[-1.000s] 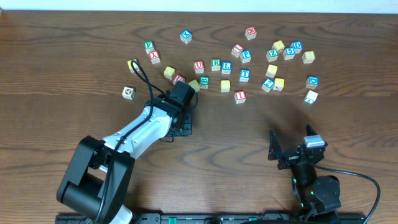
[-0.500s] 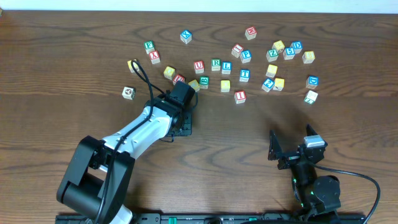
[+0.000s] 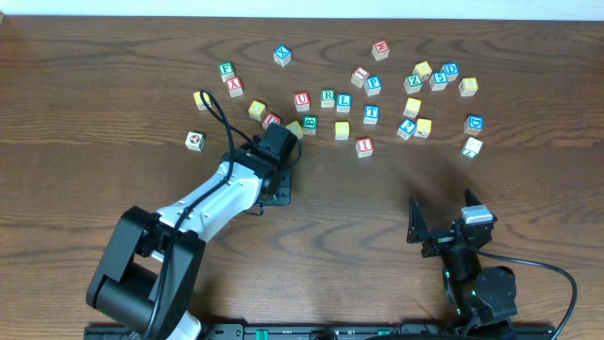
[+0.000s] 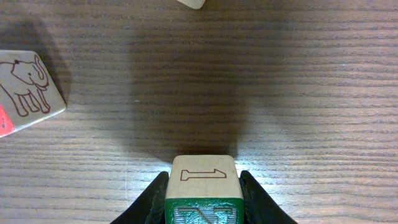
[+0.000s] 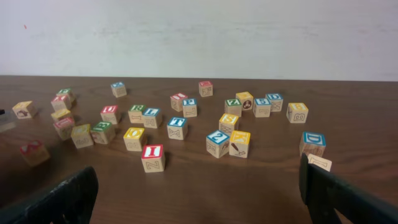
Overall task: Spell out NEURIPS
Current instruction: 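Lower the green N block onto the open table area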
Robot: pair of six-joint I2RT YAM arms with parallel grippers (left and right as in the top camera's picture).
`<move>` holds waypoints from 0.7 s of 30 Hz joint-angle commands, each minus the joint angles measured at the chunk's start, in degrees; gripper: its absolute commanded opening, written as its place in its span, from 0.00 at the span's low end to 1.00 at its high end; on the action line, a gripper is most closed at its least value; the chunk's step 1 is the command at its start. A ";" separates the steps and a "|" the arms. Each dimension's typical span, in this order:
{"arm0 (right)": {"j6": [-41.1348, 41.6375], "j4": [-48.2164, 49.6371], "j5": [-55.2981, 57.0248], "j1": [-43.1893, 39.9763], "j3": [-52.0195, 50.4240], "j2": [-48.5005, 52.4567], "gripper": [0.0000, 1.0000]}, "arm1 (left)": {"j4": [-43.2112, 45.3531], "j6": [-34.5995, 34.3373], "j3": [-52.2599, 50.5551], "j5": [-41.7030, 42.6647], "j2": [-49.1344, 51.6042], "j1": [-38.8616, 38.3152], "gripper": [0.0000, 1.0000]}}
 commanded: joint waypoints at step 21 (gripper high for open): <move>-0.33 -0.22 -0.09 -0.44 -0.07 -0.17 0.99 | 1.14 0.70 -1.22 -1.84 0.66 -2.36 0.08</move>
